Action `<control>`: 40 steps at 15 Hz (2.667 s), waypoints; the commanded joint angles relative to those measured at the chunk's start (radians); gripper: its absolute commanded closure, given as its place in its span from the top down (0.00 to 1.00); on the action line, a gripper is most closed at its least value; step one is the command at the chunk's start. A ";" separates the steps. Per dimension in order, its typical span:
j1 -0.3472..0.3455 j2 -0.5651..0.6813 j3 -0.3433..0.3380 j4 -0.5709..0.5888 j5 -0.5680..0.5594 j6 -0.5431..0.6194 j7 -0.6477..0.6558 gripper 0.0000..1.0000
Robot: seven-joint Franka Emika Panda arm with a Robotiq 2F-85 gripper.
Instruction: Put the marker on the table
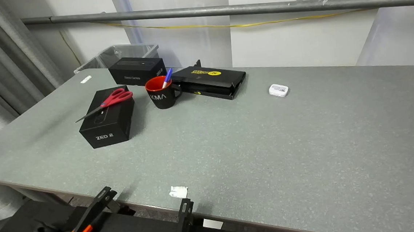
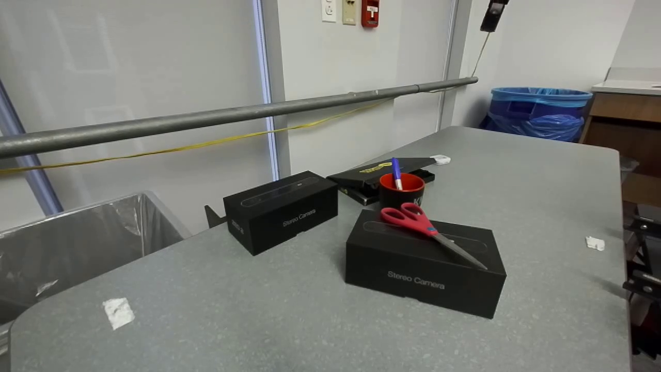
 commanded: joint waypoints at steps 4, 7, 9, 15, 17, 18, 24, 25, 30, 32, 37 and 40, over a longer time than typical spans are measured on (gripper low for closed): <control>0.013 0.238 0.066 0.052 0.089 0.124 0.161 1.00; 0.017 0.346 0.113 0.078 0.097 0.242 0.280 1.00; 0.020 0.403 0.137 0.107 0.113 0.272 0.345 1.00; 0.008 0.410 0.160 0.101 0.125 0.246 0.309 1.00; 0.008 0.410 0.160 0.104 0.125 0.246 0.309 1.00; 0.016 0.424 0.155 0.105 0.102 0.265 0.342 1.00; 0.047 0.516 0.141 0.130 -0.006 0.306 0.485 1.00; 0.055 0.528 0.137 0.131 -0.027 0.320 0.515 1.00; 0.111 0.585 0.095 0.148 -0.135 0.377 0.673 1.00; 0.133 0.613 0.075 0.163 -0.165 0.401 0.723 1.00; 0.170 0.688 0.043 0.217 -0.171 0.435 0.782 1.00; 0.193 0.725 0.025 0.246 -0.167 0.444 0.798 1.00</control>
